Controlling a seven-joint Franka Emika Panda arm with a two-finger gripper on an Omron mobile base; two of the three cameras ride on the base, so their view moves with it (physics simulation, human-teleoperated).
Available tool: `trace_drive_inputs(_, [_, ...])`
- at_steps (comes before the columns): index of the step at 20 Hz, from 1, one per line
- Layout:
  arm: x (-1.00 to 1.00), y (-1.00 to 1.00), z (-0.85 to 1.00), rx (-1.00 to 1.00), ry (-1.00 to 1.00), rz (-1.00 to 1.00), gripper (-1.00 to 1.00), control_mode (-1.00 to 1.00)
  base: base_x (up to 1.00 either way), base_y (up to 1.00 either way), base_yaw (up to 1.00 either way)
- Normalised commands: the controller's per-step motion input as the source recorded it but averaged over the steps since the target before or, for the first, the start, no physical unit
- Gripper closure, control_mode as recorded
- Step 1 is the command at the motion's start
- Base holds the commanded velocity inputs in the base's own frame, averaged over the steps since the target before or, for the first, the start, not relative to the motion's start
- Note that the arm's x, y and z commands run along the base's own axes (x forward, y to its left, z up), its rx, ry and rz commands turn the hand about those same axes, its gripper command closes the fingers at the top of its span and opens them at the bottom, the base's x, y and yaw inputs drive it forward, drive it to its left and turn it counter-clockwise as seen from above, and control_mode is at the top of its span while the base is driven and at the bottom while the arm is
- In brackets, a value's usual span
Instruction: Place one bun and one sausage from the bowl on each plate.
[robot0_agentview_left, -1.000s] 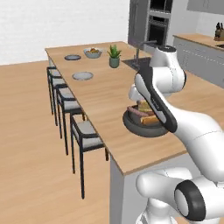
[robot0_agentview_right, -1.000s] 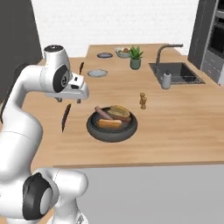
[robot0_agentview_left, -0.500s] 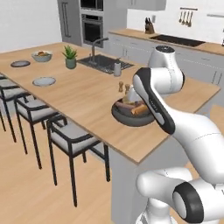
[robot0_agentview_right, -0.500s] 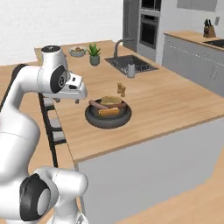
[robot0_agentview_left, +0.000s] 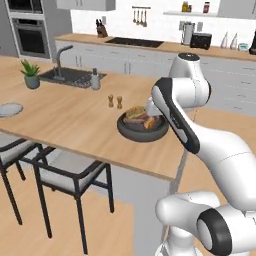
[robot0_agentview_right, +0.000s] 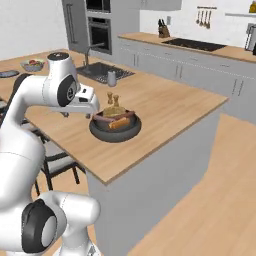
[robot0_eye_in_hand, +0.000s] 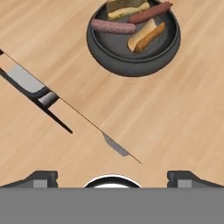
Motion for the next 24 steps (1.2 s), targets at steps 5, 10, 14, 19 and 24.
trace_drive_inputs(5, [0.00, 0.00, 0.00, 0.00, 0.00, 0.00, -1.00, 1.00, 0.00, 0.94, -0.59])
trace_drive_inputs(10, [0.00, 0.00, 0.00, 0.00, 0.00, 0.00, -1.00, 1.00, 0.00, 0.85, -0.55])
trace_drive_inputs(14, [0.00, 0.00, 0.00, 0.00, 0.00, 0.00, -1.00, 1.00, 0.00, 0.61, -0.51])
trace_drive_inputs(19, [0.00, 0.00, 0.00, 0.00, 0.00, 0.00, -1.00, 1.00, 0.26, 0.34, -0.36])
trace_drive_inputs(24, [0.00, 0.00, 0.00, 0.00, 0.00, 0.00, -1.00, 1.00, 0.72, 0.24, -0.19])
